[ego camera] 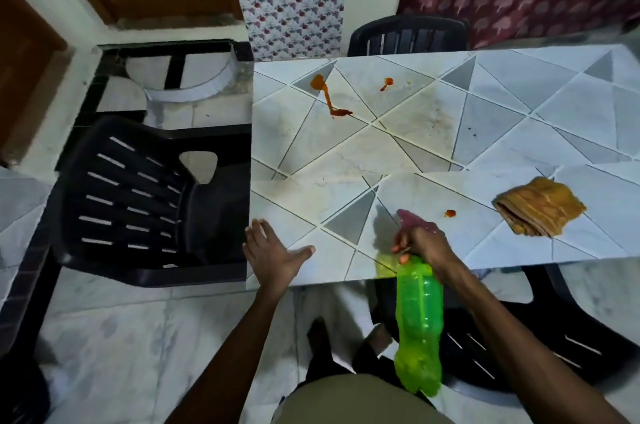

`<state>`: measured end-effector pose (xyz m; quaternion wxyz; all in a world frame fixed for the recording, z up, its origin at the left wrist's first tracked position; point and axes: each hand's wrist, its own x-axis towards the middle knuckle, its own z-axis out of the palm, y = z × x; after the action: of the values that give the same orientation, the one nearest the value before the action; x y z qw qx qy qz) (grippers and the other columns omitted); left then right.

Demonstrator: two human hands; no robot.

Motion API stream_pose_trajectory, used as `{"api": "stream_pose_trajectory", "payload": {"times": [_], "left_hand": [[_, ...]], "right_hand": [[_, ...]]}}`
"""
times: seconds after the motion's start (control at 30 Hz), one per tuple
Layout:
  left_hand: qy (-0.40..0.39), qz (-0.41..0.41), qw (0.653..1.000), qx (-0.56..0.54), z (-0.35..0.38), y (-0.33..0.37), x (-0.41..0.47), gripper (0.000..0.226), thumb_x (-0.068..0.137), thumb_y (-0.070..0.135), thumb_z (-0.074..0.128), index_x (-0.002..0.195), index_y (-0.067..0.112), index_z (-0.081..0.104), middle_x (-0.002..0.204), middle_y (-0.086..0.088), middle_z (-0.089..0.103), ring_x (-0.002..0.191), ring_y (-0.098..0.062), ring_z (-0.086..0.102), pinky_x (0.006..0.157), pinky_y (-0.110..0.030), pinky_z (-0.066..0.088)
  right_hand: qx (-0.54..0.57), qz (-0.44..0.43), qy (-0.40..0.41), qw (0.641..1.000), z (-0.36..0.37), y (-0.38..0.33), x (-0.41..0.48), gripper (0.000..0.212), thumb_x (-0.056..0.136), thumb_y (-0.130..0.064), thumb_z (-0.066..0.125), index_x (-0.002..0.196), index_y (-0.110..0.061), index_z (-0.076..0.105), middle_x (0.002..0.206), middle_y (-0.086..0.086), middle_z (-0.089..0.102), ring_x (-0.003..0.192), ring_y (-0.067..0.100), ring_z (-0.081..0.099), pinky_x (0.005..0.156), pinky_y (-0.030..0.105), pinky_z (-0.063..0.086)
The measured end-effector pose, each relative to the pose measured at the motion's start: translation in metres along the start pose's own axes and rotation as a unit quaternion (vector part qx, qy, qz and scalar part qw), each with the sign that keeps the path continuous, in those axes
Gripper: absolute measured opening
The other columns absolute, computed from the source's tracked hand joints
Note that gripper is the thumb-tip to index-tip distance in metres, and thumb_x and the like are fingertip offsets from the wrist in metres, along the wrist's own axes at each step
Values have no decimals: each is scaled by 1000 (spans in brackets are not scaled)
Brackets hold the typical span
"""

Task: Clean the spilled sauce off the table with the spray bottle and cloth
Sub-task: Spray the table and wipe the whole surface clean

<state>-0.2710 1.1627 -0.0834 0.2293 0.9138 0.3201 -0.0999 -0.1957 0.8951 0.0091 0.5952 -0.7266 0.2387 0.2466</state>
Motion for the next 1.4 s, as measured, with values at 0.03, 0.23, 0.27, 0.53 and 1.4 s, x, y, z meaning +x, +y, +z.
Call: {"api": "stream_pose_trajectory", "payload": {"times": [0.03, 0.23, 0.27, 0.53, 1.4], "left_hand": [[-5, 10, 1000, 7, 1, 1, 1, 135, 62, 76, 70, 156, 5, 5, 164, -13, 5, 151, -32, 1, 121, -48, 3], [-3, 78, 995, 63, 2, 2, 7, 125, 71, 70, 68, 156, 5, 4, 165, -10, -1, 151, -29, -5, 121, -50, 4], [0, 82, 995, 62, 1, 3, 8, 125, 70, 68, 70, 156, 4, 6, 165, -11, 1, 151, -29, -3, 121, -50, 5], [-1, 67, 997, 46, -1, 3, 5, 123, 68, 66, 73, 155, 2, 13, 164, -13, 11, 151, -29, 4, 121, -48, 9], [-3, 98, 995, 34, 11, -35, -60, 126, 65, 77, 66, 156, 7, 14, 164, -10, 7, 151, -31, 0, 118, -50, 7]], "right_hand": [[35, 10, 31, 999, -12, 5, -1, 38, 72, 13, 43, 104, 18, 65, 63, 10, 66, 52, 30, 58, 43, 26, 48], [163, 28, 166, 972, -64, 27, -20, 63, 71, 9, 50, 123, -25, 65, 69, 5, 72, 62, 27, 62, 51, 28, 49], [177, 28, 175, 968, -67, 29, -23, 66, 70, 11, 47, 124, -23, 64, 64, 8, 68, 58, 27, 59, 49, 27, 47], [144, 45, 92, 984, -42, 43, -55, 59, 77, 16, 38, 122, -12, 63, 73, 22, 56, 49, 21, 54, 42, 23, 42], [-212, 27, -75, 974, 17, 62, -74, 40, 59, -25, 59, 93, -14, 77, 67, 11, 73, 61, 30, 70, 67, 41, 59]]}}
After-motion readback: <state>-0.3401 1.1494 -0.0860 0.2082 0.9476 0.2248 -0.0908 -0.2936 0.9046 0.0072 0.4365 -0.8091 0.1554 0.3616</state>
